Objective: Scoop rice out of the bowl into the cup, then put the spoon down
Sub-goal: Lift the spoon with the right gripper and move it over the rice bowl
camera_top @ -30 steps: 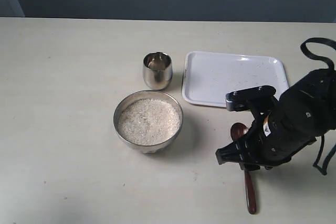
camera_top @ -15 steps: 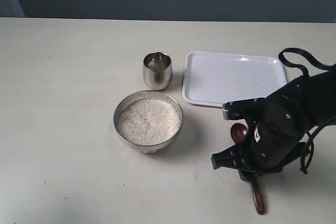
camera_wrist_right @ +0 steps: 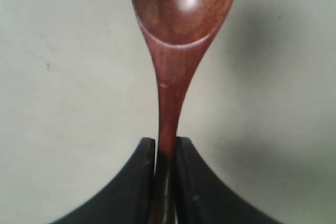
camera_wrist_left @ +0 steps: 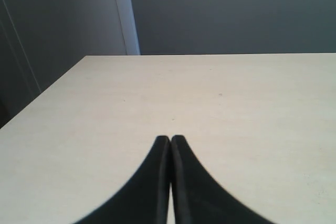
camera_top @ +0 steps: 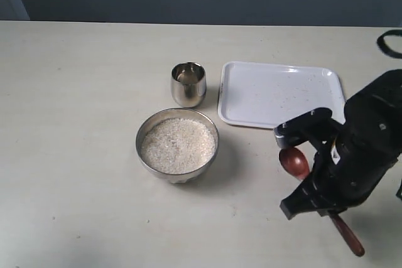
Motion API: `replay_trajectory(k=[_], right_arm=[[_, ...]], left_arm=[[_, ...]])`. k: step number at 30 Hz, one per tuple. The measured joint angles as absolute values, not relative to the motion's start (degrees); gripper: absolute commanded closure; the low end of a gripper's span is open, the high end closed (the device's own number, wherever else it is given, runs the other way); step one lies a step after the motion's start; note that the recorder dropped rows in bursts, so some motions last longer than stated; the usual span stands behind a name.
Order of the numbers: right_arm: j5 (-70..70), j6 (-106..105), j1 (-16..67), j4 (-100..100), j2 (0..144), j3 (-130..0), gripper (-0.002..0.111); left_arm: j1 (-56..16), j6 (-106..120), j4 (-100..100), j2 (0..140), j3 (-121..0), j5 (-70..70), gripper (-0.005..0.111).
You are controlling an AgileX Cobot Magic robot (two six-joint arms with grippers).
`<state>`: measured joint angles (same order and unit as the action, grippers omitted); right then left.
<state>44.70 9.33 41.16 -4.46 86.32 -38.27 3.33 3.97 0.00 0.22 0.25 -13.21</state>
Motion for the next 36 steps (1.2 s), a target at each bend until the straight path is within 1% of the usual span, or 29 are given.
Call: replay_trajectory(k=[4,9,14,17,20,28,31,36], right_arm=[[47.96,4.17,41.16,-8.79,81.49,-43.35,0.109],[50.12,-3.11,41.16,-12.35,81.33,-49.74,0.109],[51.12,-9.19,42.69,-16.01,83.15,-60.46,0.109],[55.93,-11.09,47.65,-23.25,88.69,-65.17,0.109],[59.36,-12.24,51.34,-27.82,92.25,-66.77,0.109],[61.4,-12.86,63.43,-37.66,100.51,-68.85,0.109],[62.06,-12.9,66.04,-40.08,103.53,-69.84,0.109],[62.85,-13.01,67.31,-45.68,107.1,-70.53,0.109]], left_arm=[[3.33,3.97,0.0,0.22,0.25,-13.21,0.106],[3.33,3.97,0.0,0.22,0.25,-13.21,0.106],[3.33,3.97,0.0,0.22,0.25,-13.21,0.106],[3.33,3.97,0.0,0.22,0.25,-13.21,0.106],[3.33,3.97,0.0,0.22,0.25,-13.21,0.106],[3.33,3.97,0.0,0.22,0.25,-13.21,0.106],[3.33,3.97,0.0,0.22,0.25,-13.21,0.106],[3.33,3.97,0.0,0.22,0.25,-13.21,0.106]])
